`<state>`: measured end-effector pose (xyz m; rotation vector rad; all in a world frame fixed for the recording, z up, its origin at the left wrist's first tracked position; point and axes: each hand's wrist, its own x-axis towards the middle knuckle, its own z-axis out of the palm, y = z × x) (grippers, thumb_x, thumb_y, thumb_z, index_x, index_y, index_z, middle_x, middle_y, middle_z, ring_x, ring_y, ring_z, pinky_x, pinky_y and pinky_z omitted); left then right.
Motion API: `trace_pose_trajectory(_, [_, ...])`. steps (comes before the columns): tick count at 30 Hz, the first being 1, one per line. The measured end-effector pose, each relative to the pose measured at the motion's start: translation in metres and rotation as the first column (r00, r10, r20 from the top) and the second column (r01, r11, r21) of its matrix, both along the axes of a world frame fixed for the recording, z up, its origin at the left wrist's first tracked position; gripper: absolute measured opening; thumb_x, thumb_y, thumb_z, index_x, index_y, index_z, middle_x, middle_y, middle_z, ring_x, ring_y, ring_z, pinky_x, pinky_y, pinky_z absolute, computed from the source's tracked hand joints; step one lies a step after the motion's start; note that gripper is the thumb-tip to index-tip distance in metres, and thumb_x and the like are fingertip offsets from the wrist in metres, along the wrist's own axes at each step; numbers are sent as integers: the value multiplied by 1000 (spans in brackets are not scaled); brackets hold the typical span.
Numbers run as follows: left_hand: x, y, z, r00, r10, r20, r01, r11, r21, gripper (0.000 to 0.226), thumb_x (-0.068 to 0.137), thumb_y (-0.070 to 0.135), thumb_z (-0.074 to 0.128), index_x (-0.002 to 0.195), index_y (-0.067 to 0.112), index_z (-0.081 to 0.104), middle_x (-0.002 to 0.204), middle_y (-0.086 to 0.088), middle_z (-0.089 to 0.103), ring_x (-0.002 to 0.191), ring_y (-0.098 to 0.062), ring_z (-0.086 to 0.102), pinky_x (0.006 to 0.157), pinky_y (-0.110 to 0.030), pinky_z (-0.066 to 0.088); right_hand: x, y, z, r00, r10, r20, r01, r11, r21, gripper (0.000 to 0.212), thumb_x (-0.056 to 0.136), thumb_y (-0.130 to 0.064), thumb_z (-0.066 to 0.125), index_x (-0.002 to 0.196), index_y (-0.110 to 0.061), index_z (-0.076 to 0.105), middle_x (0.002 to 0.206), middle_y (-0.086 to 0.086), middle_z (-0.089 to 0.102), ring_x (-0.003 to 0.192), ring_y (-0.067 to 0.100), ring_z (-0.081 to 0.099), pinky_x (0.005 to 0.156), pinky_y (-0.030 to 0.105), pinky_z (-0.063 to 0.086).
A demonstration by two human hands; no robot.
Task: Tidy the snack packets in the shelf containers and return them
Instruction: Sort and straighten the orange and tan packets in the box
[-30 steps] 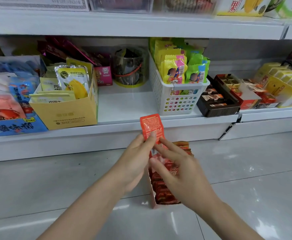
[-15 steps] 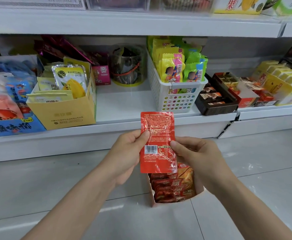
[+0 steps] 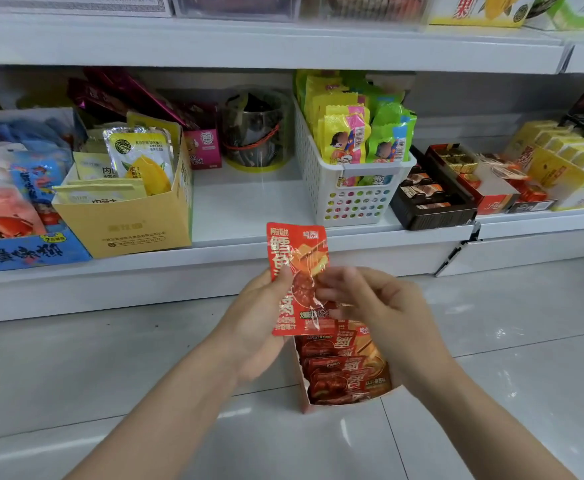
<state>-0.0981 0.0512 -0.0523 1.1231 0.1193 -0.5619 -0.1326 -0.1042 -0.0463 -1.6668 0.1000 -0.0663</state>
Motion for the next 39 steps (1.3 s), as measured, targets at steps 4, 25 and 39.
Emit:
trace_pose_trajectory(4, [4, 12, 0, 1000, -22, -12, 22, 999, 46, 31, 100, 36, 47, 122, 21, 62, 109, -1, 76, 98, -14, 73, 78, -27, 55, 7, -19, 9, 981, -192, 33, 192, 981, 9, 9, 92, -17, 67, 93, -22, 75, 87, -6, 78, 81, 11, 74, 65, 18, 58])
trace_pose_trajectory(25, [36, -16, -3, 802, -79, 592, -252, 854, 455, 8, 83, 22, 80, 86, 27, 75, 83, 7, 76, 78, -11, 73, 73, -35, 60, 14, -40, -9, 999, 48, 4, -47, 994, -96, 19, 78, -34, 78, 96, -31, 77, 93, -6, 78, 86, 12, 75, 72, 25, 60])
trace_pose_trajectory(39, [11, 7, -75, 805, -529, 267, 117, 583, 804, 34, 105, 36, 40, 102, 34, 74, 104, 20, 71, 100, 5, 64, 97, -33, 51, 29, -68, -42, 965, -244, 97, 262, 877, -403, 17, 90, -16, 72, 83, -31, 66, 76, -16, 74, 75, -4, 69, 61, 11, 52])
